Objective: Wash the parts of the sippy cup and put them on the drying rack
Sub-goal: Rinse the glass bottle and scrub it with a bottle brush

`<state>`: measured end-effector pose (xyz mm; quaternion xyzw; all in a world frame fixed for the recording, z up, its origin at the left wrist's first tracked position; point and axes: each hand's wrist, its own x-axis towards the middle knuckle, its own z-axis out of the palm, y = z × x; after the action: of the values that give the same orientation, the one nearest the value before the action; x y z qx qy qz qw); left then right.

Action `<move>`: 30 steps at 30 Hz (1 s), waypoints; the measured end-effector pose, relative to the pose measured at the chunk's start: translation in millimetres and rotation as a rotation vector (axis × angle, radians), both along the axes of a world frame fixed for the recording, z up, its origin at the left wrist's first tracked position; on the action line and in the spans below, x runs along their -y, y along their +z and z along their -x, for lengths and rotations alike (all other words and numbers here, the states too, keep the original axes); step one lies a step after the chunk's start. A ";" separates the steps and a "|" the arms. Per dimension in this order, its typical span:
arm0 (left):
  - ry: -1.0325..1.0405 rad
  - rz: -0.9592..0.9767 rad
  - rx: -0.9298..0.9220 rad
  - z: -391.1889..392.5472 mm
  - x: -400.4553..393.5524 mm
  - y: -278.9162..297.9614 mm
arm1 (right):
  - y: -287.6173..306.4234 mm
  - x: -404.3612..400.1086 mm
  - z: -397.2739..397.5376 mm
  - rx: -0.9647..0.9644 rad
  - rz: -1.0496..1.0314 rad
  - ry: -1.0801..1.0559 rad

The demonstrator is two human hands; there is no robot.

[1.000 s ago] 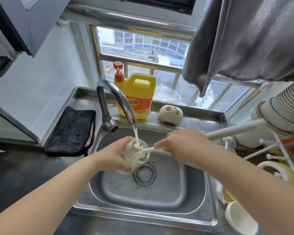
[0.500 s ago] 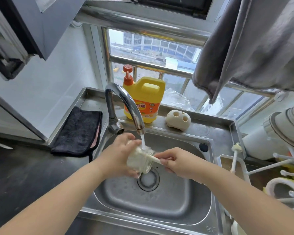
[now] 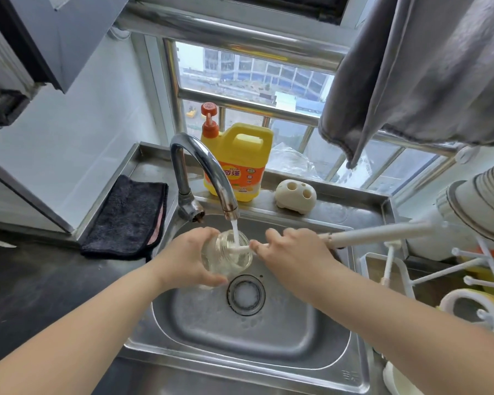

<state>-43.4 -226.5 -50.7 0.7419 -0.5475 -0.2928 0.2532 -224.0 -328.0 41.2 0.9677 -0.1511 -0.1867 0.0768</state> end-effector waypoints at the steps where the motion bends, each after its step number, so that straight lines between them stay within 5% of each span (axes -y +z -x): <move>1: -0.006 0.007 0.015 -0.3 1.0 2.0 | -2.1 0.0 -0.6 -0.030 -0.041 -0.057; 9: -0.031 0.076 0.148 3.7 7.9 7.6 | -6.8 17.0 -7.4 0.027 -0.803 -0.450; 11: -0.021 0.087 0.151 6.8 7.7 9.9 | -4.9 17.3 -4.7 -0.002 -0.759 -0.414; 15: 0.036 0.040 0.056 11.5 6.3 7.2 | 5.3 16.7 -10.1 -0.073 -0.104 -0.133; 18: 0.121 0.021 -0.033 10.2 8.6 9.4 | 8.4 14.4 -17.1 0.042 0.087 0.018; 24: 0.065 0.051 0.087 10.8 4.1 5.9 | -11.7 11.7 -20.9 -0.104 -0.292 -0.189; 30: 0.075 0.073 0.064 8.0 0.3 -2.6 | -9.6 20.8 -21.2 0.043 -0.758 -0.428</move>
<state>-51.4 -226.8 -53.4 0.7610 -0.5374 -0.2392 0.2735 -202.8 -348.9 31.6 0.8781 -0.2708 -0.2203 -0.3273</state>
